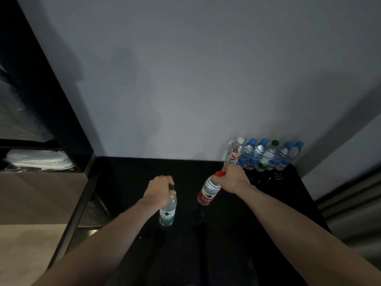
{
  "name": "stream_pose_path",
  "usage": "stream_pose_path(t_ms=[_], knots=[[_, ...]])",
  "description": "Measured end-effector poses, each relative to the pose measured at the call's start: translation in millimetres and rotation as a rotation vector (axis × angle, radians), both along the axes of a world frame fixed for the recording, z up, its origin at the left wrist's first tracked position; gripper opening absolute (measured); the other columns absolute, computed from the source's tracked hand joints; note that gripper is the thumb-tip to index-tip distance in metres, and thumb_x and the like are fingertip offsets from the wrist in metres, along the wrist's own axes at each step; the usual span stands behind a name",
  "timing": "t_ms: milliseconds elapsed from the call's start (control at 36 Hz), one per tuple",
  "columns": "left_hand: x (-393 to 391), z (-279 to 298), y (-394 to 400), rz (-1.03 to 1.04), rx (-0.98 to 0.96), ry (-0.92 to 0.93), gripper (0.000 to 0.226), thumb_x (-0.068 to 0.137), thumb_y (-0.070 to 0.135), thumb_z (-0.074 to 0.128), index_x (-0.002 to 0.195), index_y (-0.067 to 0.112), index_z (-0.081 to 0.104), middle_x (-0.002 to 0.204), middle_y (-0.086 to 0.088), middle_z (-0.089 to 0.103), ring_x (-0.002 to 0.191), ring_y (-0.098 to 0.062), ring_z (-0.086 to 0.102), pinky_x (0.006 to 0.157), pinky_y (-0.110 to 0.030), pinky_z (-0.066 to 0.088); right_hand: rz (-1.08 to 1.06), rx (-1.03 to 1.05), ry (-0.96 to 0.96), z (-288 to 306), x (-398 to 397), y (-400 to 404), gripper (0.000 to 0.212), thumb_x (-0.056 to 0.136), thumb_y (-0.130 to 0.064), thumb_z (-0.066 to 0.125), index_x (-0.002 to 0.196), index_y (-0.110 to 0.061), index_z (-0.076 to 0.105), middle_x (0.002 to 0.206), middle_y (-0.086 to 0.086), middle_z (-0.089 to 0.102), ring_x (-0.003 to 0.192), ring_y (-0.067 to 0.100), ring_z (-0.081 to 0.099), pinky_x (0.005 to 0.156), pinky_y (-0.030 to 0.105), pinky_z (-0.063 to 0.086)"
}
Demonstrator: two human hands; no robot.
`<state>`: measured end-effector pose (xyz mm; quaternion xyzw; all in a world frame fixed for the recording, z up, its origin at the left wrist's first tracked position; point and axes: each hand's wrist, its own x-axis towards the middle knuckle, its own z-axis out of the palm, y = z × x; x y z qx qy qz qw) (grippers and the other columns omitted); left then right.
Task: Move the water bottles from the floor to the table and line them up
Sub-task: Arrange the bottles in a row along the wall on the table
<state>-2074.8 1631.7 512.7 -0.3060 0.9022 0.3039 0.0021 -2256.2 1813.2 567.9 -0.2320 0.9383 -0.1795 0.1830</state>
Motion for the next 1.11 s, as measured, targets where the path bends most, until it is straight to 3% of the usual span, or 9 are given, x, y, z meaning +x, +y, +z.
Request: stream_pose_path(t_ms=[139,222,389,500,667,806,944,1111], knots=[[-19.4,-1.1,0.6,0.068,-0.031,-0.02,0.024,0.093,0.024,0.07,0.117,0.021,0.066,0.109,0.001,0.06,0.097,-0.016,0.063,0.088,-0.034,0.058,0.021,-0.014,0.021,5.3,-42.1,-1.5,0.029,0.081,-0.042,0.072,0.075,-0.016,0.06,0.072,0.002,0.062,0.064,0.014,0.059,0.048,0.026,0.037],[-28.4,-1.6,1.0,0.104,-0.051,-0.031,0.025,0.094,0.025,0.069,0.118,0.02,0.065,0.11,0.001,0.061,0.097,-0.017,0.064,0.088,-0.034,0.058,0.049,-0.013,-0.004,4.6,-68.4,-5.4,0.027,0.081,-0.04,0.072,0.082,-0.015,0.063,0.081,0.005,0.066,0.075,0.018,0.064,0.058,0.032,0.05],[-42.3,0.7,-1.6,0.185,-0.073,-0.065,0.025,0.094,0.026,0.068,0.118,0.02,0.065,0.109,0.001,0.061,0.094,-0.015,0.061,0.084,-0.032,0.056,0.087,0.018,-0.018,-0.8,-111.5,-16.6,0.033,0.08,-0.041,0.072,0.094,-0.011,0.065,0.092,0.007,0.066,0.087,0.023,0.066,0.076,0.039,0.059],[-46.5,0.8,-2.1,0.236,-0.069,-0.084,0.025,0.093,0.025,0.069,0.118,0.023,0.065,0.108,0.002,0.059,0.095,-0.015,0.06,0.084,-0.033,0.056,0.118,0.064,0.008,-4.6,-135.1,-24.5,0.034,0.081,-0.044,0.072,0.087,-0.012,0.062,0.091,0.009,0.066,0.085,0.024,0.065,0.068,0.032,0.053],[-48.5,-1.2,3.7,0.241,-0.09,-0.078,0.029,0.088,0.022,0.072,0.117,0.024,0.068,0.107,0.003,0.061,0.096,-0.016,0.061,0.084,-0.031,0.055,0.157,0.099,0.044,-8.0,-170.3,-37.2,0.033,0.083,-0.046,0.071,0.091,-0.016,0.06,0.088,0.005,0.064,0.073,0.018,0.061,0.052,0.028,0.042],[-55.8,-2.6,5.9,0.238,-0.093,-0.083,0.03,0.088,0.024,0.073,0.118,0.022,0.068,0.108,0.004,0.061,0.097,-0.015,0.061,0.085,-0.031,0.055,0.209,0.149,0.084,-11.9,-195.7,-49.5,0.035,0.086,-0.046,0.07,0.097,-0.014,0.061,0.096,0.006,0.065,0.089,0.024,0.062,0.071,0.033,0.05],[-62.4,-4.6,2.0,0.265,-0.099,-0.114,0.031,0.089,0.026,0.072,0.119,0.023,0.067,0.112,0.003,0.062,0.1,-0.016,0.06,0.086,-0.029,0.053,0.252,0.257,0.166,-11.3,-212.4,-61.8,0.037,0.088,-0.049,0.069,0.097,-0.013,0.062,0.087,0.004,0.062,0.081,0.021,0.061,0.063,0.031,0.044],[-60.6,-11.6,-2.1,0.24,-0.094,-0.173,0.03,0.089,0.029,0.07,0.119,0.021,0.069,0.114,0.002,0.067,0.103,-0.017,0.063,0.091,-0.032,0.053,0.295,0.291,0.198,-13.7,-228.4,-71.8,0.034,0.09,-0.041,0.069,0.098,-0.008,0.063,0.092,0.006,0.063,0.084,0.022,0.061,0.068,0.032,0.048]])
